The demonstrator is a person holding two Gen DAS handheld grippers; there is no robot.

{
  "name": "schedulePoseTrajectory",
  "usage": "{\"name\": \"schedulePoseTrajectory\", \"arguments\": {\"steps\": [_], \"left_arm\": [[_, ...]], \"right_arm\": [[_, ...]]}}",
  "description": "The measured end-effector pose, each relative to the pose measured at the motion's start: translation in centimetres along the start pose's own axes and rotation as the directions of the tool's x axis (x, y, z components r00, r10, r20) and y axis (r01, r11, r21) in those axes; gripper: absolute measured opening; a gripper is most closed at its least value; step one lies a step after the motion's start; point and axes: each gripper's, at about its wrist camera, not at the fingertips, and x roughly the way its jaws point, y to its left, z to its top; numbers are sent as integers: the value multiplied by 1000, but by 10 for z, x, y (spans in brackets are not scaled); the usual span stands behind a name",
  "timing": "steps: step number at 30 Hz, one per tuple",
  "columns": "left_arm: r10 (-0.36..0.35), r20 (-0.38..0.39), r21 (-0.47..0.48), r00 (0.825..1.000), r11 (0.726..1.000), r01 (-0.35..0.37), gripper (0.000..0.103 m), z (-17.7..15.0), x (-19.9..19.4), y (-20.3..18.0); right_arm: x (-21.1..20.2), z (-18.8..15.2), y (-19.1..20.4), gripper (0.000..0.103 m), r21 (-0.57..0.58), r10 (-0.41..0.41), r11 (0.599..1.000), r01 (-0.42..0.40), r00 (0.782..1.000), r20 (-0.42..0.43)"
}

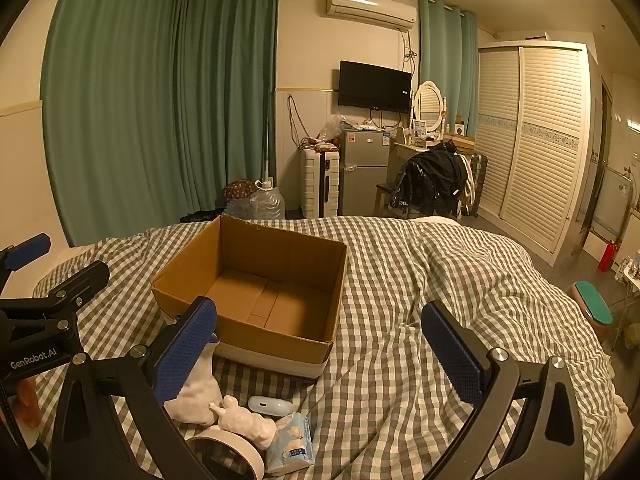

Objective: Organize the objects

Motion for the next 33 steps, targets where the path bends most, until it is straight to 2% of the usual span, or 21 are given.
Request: {"name": "schedulePoseTrajectory", "arguments": {"steps": [7,14,19,24,27,33], "left_arm": [[53,11,28,999,998,-53,103,-1,2,-4],[-23,-35,4,999,1000,24,103,-4,10,-1],[-62,-78,-10,995,998,61,103,-10,22,-2],[-55,-124,25,991,998,58,103,-23,39,-11],[-66,-176,49,982,996,75,103,-34,55,-19],[-92,-302,82,949,989,122,102,-65,90,-35]], "right_arm": [[0,-1,1,102,-3,2,1000,-2,1000,-4],[2,-3,1,101,-14,12,1000,-12,1000,-16],[14,-9,-1,101,0,28,1000,-28,997,-73],[27,-18,4,101,-26,9,1000,-12,991,-132],[37,-27,5,99,-44,-4,999,-4,984,-177],[60,-50,-1,96,-37,-8,999,-2,962,-273]]}}
